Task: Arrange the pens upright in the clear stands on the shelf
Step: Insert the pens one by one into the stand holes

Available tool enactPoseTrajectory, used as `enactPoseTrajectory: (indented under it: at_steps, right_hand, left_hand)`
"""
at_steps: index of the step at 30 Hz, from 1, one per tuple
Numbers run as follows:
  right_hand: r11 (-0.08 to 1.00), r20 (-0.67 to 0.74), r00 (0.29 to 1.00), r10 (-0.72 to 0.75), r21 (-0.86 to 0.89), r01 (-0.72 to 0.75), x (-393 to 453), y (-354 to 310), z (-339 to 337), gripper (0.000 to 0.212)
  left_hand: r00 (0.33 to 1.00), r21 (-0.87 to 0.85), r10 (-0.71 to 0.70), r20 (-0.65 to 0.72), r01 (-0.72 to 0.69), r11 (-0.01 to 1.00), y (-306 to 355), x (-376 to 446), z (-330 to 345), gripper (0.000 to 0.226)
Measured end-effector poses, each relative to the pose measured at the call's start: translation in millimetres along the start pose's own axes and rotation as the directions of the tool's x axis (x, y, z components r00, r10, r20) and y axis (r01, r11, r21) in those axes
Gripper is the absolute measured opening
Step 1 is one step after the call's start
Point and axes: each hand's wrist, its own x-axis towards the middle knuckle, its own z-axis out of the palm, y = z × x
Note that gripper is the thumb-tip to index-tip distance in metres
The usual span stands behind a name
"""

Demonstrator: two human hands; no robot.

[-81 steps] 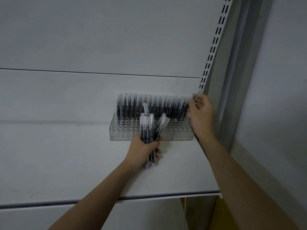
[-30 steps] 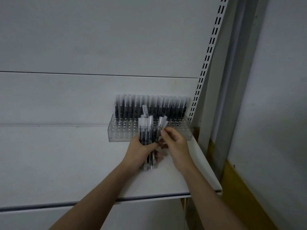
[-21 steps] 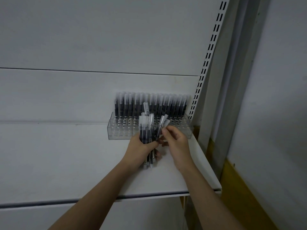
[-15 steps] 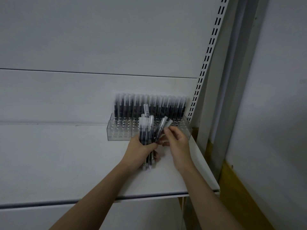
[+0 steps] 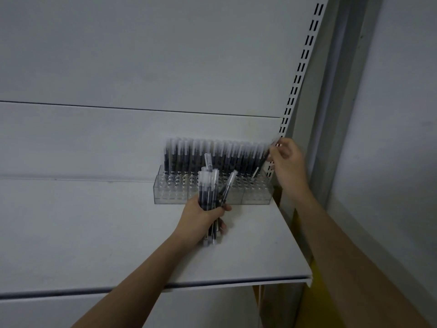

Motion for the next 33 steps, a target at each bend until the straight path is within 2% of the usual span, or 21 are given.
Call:
enactPoseTrajectory:
  at_steps: [5,10,19,23,26,28,30,33]
  right_hand:
    - [0.987,0.023,0.998,-0.062,-0.148,0.064,22,1,-8,0.013]
    - [0.977,0.070,0.997,-0.026,-0.211,0.041,33,11,-8,0.023]
    - [0.937,0.143,0.989,0.041,-0.348,0.011,19,35,-2,0.010]
    - [0.924,0.135,0.988,0.068,-0.383,-0.011,19,36,-2,0.017]
    - [0.938,0.021,0.998,0.056,-0.343,-0.046,7,36,-1,0.022]
    - [0.957,-0.073,0.997,-0.004,-0.291,-0.018,-9,34,3,0.013]
    - [0.990,-0.034,0.999,0.011,-0.142,-0.016,-27,30,12,0.006]
    - [0.996,0.136,0.988,0.072,0.036,-0.077,-59,25,30,0.010]
  left_hand:
    - [1.000,0.000,-0.012,-0.009,0.012,1.000,2,0,0,0.018]
    - [1.000,0.006,-0.015,-0.016,0.016,1.000,2,0,0,0.018]
    - [1.000,0.035,-0.004,-0.023,0.004,0.999,2,1,-1,0.016]
    - [1.000,0.037,0.002,-0.025,-0.001,0.999,1,1,-1,0.014]
    - [1.000,0.044,0.001,-0.027,0.001,0.999,1,1,-1,0.014]
    - [1.000,0.047,0.001,-0.029,0.000,0.999,0,1,-1,0.014]
    - [0.999,0.040,0.008,-0.032,-0.007,0.999,-1,2,-1,0.014]
    - [0.999,0.038,0.013,-0.030,-0.011,0.999,-1,3,0,0.012]
